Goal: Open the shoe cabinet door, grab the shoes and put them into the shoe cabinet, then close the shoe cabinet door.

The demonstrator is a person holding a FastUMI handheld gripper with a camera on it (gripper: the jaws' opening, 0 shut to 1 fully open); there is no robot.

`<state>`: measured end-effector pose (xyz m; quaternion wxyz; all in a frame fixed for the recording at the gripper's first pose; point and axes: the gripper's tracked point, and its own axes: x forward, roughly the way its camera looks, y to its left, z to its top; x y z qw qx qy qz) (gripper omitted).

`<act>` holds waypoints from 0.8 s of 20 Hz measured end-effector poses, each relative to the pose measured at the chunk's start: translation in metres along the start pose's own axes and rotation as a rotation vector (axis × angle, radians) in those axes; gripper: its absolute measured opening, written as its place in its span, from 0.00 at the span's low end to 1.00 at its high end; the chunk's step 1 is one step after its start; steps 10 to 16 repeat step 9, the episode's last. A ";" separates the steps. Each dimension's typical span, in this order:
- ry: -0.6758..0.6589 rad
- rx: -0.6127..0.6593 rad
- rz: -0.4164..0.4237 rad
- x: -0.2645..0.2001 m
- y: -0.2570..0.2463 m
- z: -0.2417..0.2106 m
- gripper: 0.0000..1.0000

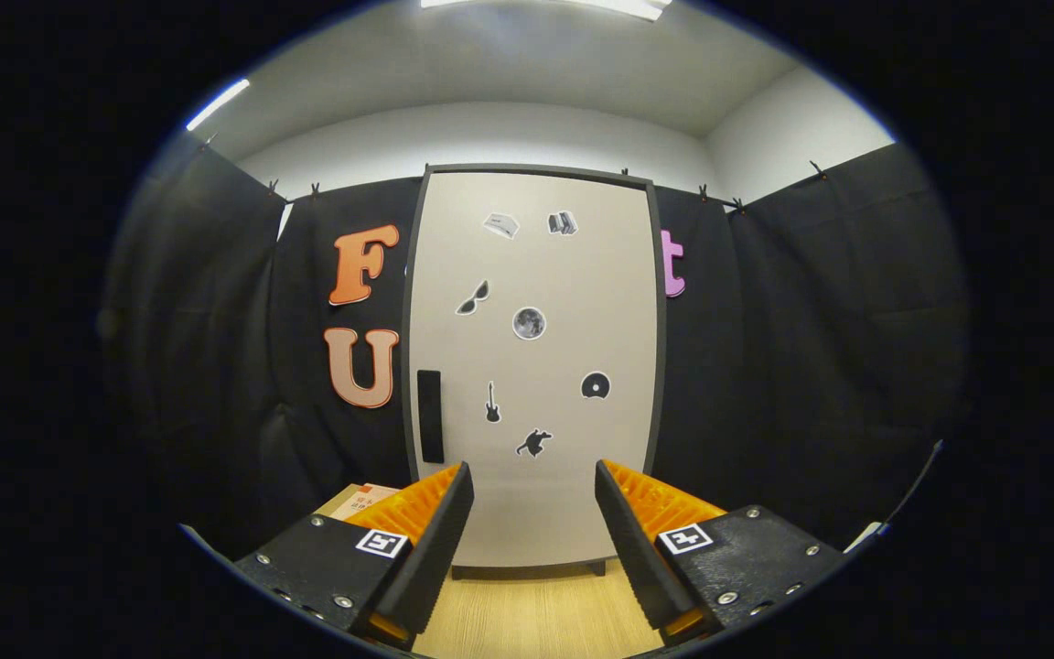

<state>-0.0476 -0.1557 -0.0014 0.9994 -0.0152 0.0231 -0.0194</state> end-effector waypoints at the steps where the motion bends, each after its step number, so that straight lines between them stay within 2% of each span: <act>1: -0.003 0.002 -0.003 -0.004 -0.002 0.001 0.85; 9: 0.017 0.020 -0.016 -0.030 -0.012 -0.007 0.86; 16: 0.017 0.020 -0.016 -0.030 -0.012 -0.007 0.86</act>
